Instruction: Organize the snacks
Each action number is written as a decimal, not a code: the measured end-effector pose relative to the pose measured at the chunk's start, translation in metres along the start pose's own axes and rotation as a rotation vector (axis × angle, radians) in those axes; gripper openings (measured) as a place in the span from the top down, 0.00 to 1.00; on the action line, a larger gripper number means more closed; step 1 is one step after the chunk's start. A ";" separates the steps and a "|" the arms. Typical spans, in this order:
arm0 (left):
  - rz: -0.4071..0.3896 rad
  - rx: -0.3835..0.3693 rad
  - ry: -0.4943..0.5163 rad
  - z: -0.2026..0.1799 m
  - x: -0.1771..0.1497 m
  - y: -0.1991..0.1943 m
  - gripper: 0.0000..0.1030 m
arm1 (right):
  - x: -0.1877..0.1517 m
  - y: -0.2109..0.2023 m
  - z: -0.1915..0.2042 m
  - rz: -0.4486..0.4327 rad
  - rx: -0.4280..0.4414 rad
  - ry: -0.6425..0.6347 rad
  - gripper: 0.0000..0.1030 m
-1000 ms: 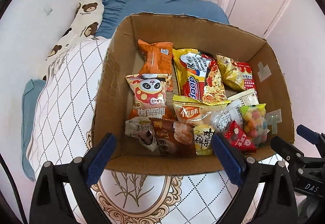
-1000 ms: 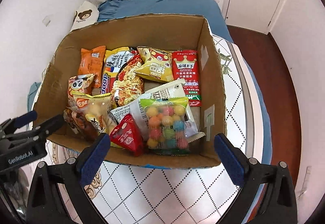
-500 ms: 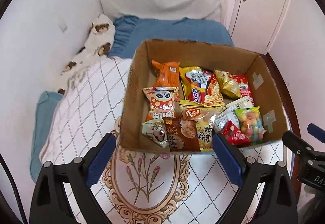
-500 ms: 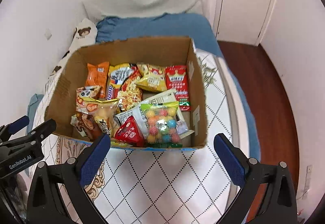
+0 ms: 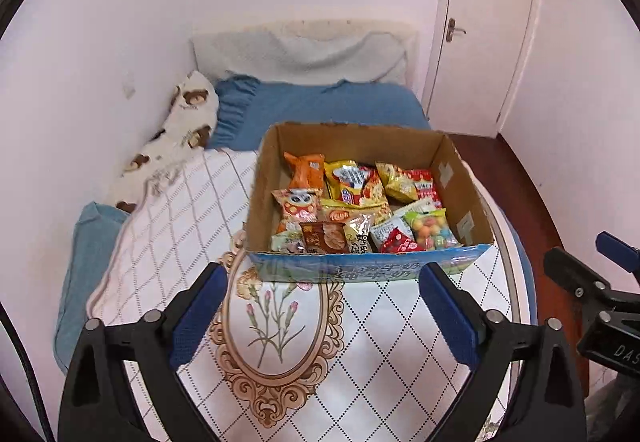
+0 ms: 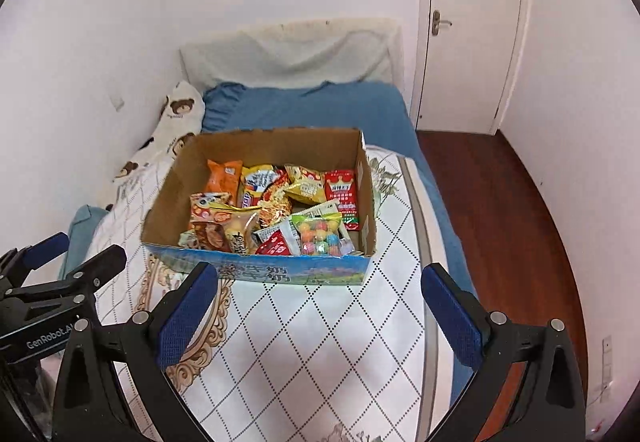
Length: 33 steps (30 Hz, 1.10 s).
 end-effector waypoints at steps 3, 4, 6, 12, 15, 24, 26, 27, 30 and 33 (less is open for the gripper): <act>-0.049 0.006 -0.007 0.000 -0.001 -0.025 0.01 | -0.004 -0.027 -0.002 -0.028 0.008 -0.002 0.00; -0.061 0.002 -0.012 -0.001 -0.002 -0.034 0.01 | -0.006 -0.036 -0.002 -0.037 0.011 -0.001 0.00; -0.071 -0.006 -0.021 -0.001 -0.005 -0.045 0.01 | -0.009 -0.049 -0.002 -0.050 0.017 -0.001 0.00; -0.110 0.006 -0.017 -0.003 -0.012 -0.079 0.01 | -0.018 -0.087 -0.002 -0.087 0.030 -0.001 0.00; -0.119 0.019 -0.018 -0.003 -0.015 -0.089 0.01 | -0.021 -0.099 0.000 -0.101 0.032 -0.011 0.00; -0.140 0.023 -0.024 -0.003 -0.019 -0.102 0.01 | -0.022 -0.115 -0.005 -0.132 0.029 -0.004 0.00; -0.140 0.026 -0.027 -0.004 -0.018 -0.100 0.01 | -0.019 -0.111 -0.006 -0.137 0.028 0.002 0.00; -0.142 0.029 -0.031 -0.003 -0.017 -0.097 0.01 | -0.017 -0.109 -0.007 -0.143 0.028 0.003 0.00; -0.148 0.021 -0.047 -0.002 -0.013 -0.088 0.01 | -0.011 -0.099 -0.010 -0.156 0.002 -0.004 0.00; -0.156 0.046 -0.054 0.001 -0.008 -0.077 0.01 | -0.007 -0.082 -0.011 -0.150 -0.006 0.005 0.00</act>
Point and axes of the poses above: each gripper's, at about its wrist camera, not at the fingertips, and y roughly the way its jaws point, z to its left, x to its top, the point moved 9 cm from there along y, roughly the way its jaws point, and after that the axes turned 12 degrees about y, right-handed, at the moved point
